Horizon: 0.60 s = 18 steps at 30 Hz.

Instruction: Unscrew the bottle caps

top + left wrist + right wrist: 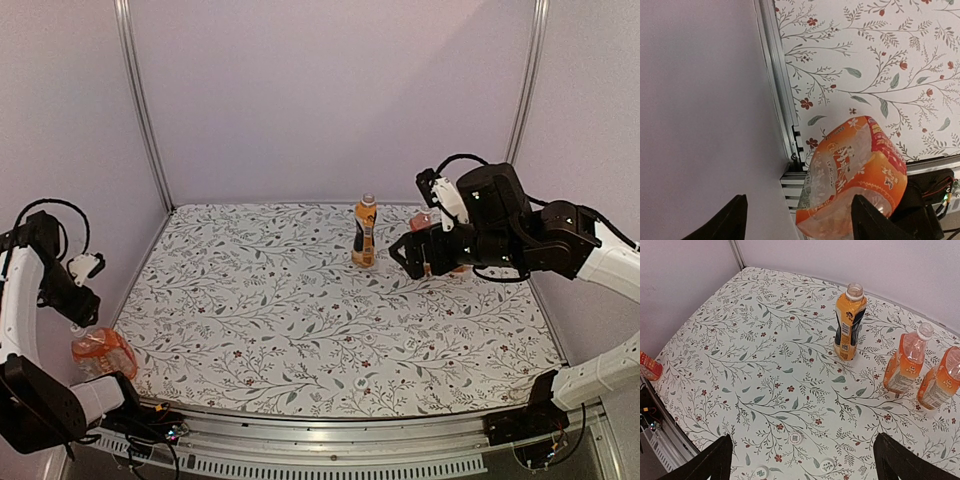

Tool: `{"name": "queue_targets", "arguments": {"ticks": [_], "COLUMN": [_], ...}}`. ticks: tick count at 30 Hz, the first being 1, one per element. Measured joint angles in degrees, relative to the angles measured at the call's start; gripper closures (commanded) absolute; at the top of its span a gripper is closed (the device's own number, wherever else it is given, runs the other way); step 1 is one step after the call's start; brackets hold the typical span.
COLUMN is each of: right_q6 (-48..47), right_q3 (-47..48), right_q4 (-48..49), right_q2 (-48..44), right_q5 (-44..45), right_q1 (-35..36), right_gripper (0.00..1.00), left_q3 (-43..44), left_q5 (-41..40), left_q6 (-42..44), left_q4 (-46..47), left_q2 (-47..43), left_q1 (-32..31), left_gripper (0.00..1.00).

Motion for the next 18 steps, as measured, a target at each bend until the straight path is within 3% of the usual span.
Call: {"name": "queue_targets", "arguments": {"ticks": [18], "right_q6": [-2.82], "right_q3": [0.22], "right_q4": [-0.57], "right_q2": [2.40], "right_q5": [1.84], "right_q1": [0.02], "right_gripper": [0.01], "left_q3": [1.68], "left_q5": [2.78], "left_q6": [0.09], "left_q4": [-0.02], "left_q2": [-2.64], "left_q1": [0.04], "left_gripper": [0.24]}}
